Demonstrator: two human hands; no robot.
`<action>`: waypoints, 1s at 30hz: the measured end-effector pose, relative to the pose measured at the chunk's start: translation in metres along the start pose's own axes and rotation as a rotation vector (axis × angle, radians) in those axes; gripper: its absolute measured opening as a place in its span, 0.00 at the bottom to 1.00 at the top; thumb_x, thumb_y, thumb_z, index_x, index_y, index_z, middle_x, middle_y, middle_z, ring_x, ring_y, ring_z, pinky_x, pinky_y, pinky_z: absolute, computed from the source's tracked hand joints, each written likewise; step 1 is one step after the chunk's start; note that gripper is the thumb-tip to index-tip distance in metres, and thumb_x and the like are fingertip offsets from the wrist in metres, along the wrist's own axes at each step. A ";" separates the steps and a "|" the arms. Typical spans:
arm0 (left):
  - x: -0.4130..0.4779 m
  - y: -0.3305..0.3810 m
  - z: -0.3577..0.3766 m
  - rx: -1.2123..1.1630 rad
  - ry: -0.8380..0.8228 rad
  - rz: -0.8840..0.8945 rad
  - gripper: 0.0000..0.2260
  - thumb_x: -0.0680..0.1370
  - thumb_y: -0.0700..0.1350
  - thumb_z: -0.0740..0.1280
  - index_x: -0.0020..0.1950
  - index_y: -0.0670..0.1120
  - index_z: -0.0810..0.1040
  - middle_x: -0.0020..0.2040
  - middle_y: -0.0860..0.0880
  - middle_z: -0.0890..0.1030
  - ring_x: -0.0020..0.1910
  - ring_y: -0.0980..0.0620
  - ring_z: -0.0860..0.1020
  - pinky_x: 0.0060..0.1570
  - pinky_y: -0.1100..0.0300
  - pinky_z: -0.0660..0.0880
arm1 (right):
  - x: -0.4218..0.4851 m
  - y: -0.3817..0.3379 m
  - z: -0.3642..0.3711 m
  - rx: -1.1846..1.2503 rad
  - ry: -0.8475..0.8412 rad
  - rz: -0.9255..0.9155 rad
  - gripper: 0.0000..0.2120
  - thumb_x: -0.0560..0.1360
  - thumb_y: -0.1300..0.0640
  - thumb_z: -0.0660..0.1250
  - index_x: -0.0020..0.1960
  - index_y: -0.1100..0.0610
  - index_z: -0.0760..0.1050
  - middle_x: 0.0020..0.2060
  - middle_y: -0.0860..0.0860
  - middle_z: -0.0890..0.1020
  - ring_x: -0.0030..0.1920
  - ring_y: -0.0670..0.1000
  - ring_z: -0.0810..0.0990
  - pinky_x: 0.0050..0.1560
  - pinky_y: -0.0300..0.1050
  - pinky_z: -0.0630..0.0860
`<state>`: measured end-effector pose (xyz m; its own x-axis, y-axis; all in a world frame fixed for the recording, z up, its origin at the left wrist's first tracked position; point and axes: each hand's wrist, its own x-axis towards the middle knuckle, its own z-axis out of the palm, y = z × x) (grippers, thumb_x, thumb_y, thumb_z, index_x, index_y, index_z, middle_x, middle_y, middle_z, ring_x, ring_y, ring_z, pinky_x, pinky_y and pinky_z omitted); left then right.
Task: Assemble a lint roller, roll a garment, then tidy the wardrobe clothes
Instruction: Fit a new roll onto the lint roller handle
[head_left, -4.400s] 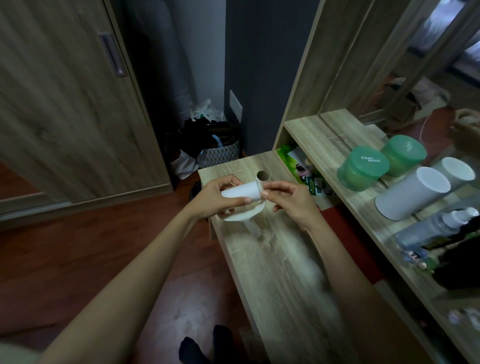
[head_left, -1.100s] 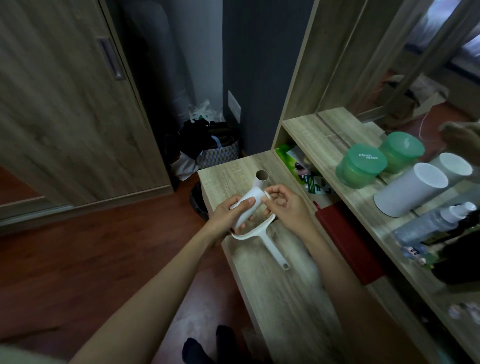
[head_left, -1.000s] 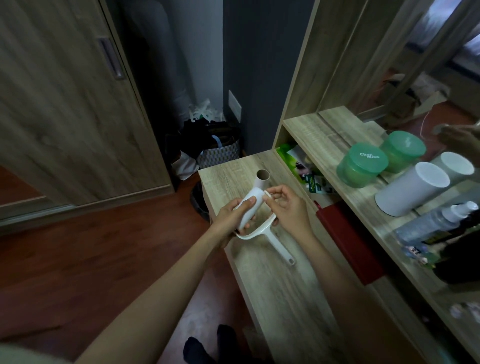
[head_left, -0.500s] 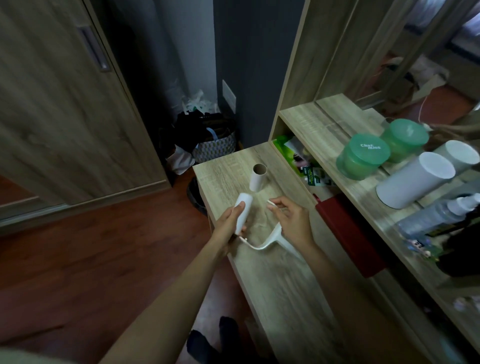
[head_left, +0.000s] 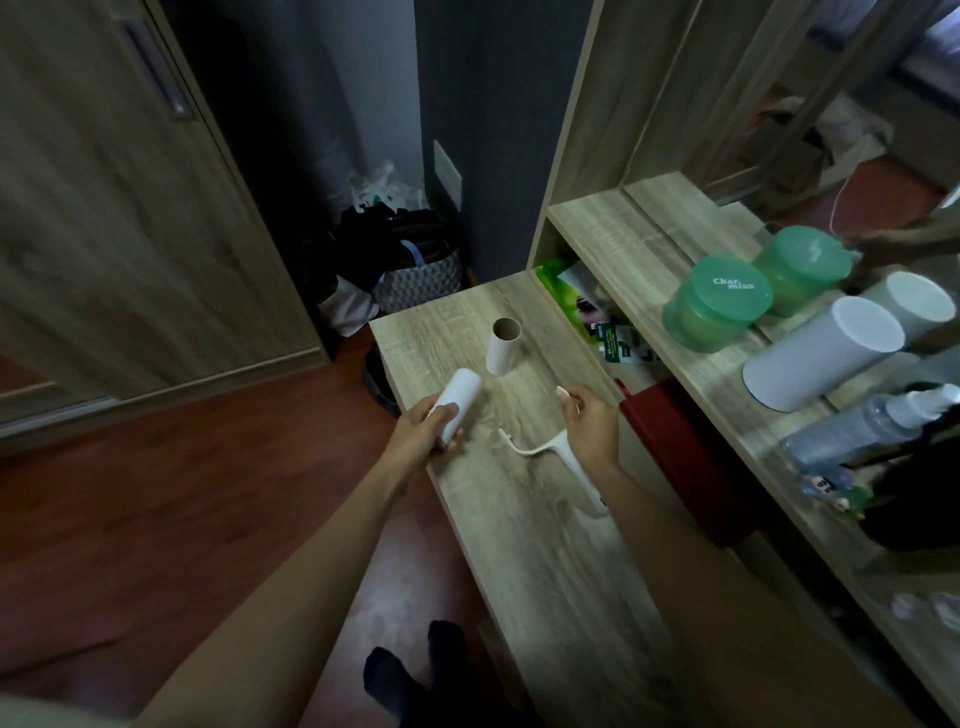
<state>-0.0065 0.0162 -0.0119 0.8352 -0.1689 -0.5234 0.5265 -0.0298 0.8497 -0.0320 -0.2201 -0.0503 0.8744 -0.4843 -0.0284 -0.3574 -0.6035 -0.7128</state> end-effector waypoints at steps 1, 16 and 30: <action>0.001 -0.001 -0.002 0.010 -0.004 0.013 0.15 0.80 0.45 0.66 0.65 0.43 0.76 0.42 0.44 0.82 0.28 0.57 0.78 0.28 0.66 0.74 | 0.002 0.002 0.001 -0.011 -0.004 0.011 0.09 0.78 0.52 0.64 0.50 0.57 0.80 0.41 0.55 0.83 0.40 0.53 0.80 0.37 0.42 0.70; -0.005 0.030 -0.018 0.032 -0.093 0.180 0.16 0.77 0.48 0.71 0.61 0.44 0.75 0.53 0.46 0.80 0.42 0.56 0.82 0.36 0.66 0.76 | -0.019 -0.084 -0.031 0.388 -0.258 -0.072 0.11 0.78 0.52 0.64 0.58 0.52 0.77 0.48 0.47 0.81 0.45 0.44 0.80 0.43 0.35 0.73; -0.008 0.055 -0.012 -0.143 0.033 0.111 0.08 0.81 0.51 0.63 0.49 0.47 0.73 0.34 0.48 0.69 0.23 0.58 0.66 0.23 0.65 0.64 | -0.059 -0.123 -0.020 0.709 -0.358 -0.041 0.17 0.67 0.62 0.77 0.50 0.53 0.72 0.43 0.52 0.82 0.41 0.48 0.84 0.43 0.45 0.81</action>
<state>0.0180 0.0272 0.0379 0.8931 -0.1305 -0.4305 0.4458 0.1285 0.8859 -0.0459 -0.1301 0.0524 0.9778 -0.1645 -0.1301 -0.1337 -0.0111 -0.9910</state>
